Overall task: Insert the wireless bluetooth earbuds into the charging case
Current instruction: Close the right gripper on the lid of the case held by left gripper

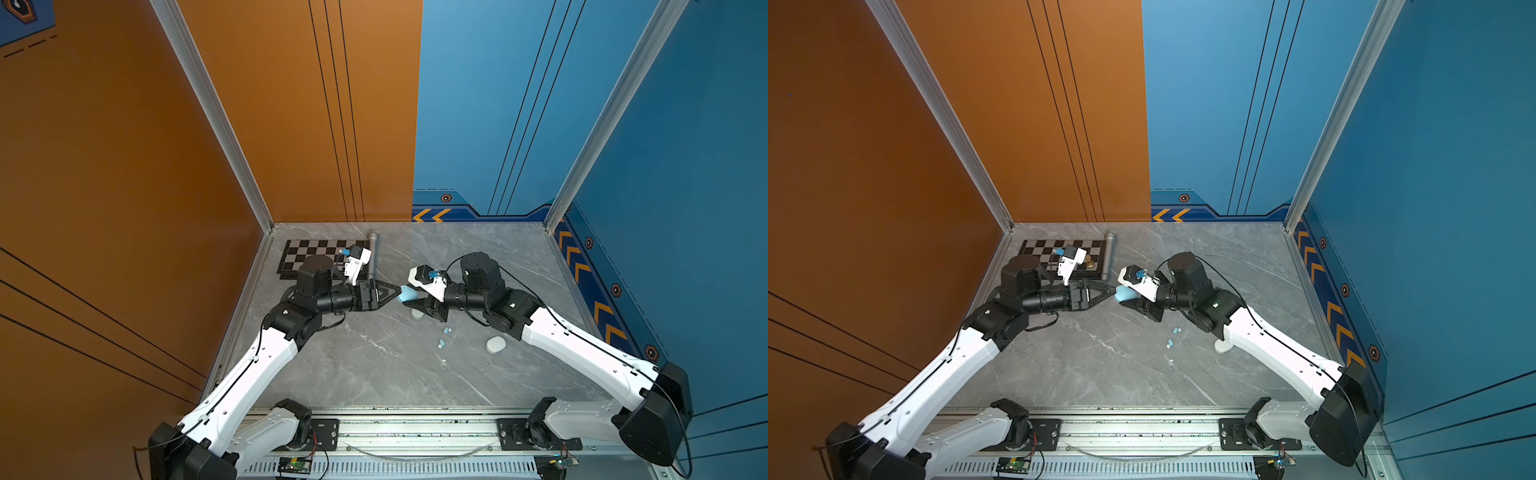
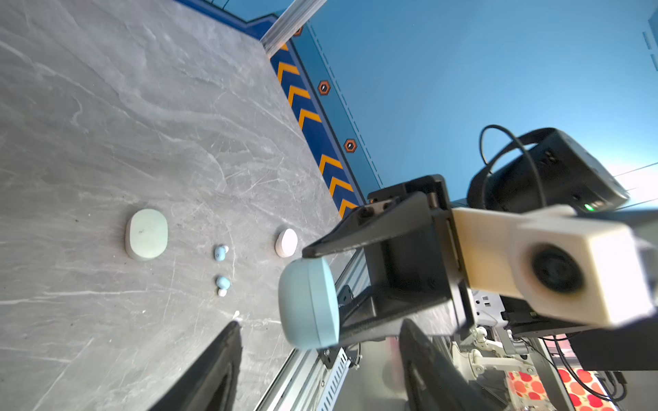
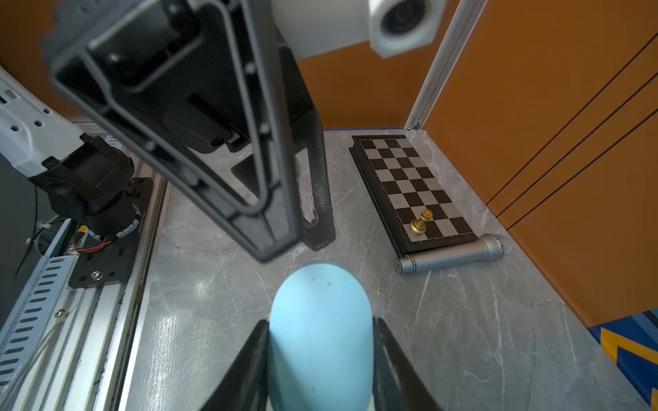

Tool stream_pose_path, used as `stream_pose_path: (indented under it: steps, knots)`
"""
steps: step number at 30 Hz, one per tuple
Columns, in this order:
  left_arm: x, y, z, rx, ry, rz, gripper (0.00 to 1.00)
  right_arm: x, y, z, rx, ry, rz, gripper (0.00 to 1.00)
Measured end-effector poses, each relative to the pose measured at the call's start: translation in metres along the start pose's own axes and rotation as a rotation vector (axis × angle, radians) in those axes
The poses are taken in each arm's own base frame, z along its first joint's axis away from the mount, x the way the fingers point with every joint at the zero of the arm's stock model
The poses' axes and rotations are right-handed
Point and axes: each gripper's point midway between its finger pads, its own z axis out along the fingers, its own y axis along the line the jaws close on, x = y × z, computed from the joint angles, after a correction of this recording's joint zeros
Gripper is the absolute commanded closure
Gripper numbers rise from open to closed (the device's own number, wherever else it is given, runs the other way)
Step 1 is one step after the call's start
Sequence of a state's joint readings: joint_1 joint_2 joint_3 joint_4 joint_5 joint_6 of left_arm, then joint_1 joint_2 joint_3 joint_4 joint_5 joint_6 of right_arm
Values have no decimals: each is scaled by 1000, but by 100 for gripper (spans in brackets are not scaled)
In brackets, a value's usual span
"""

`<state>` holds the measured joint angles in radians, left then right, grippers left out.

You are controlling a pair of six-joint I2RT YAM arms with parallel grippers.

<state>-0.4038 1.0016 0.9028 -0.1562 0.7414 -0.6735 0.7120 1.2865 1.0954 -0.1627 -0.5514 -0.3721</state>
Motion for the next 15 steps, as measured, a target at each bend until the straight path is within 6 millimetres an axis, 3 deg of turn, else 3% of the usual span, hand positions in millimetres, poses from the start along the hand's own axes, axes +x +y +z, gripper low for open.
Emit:
stream_pose_path:
  steps: [4, 8, 15]
  knots:
    - [7, -13, -23, 39, -121, 212, 15, -1, 1, -13, -53, -8, 75, 77]
    - [20, -21, -36, 60, -168, 450, 15, 3, 8, -26, -123, -7, 160, 77]
    - [41, -27, -25, 106, -91, 679, 19, -6, 21, -41, -250, -30, 270, 79]
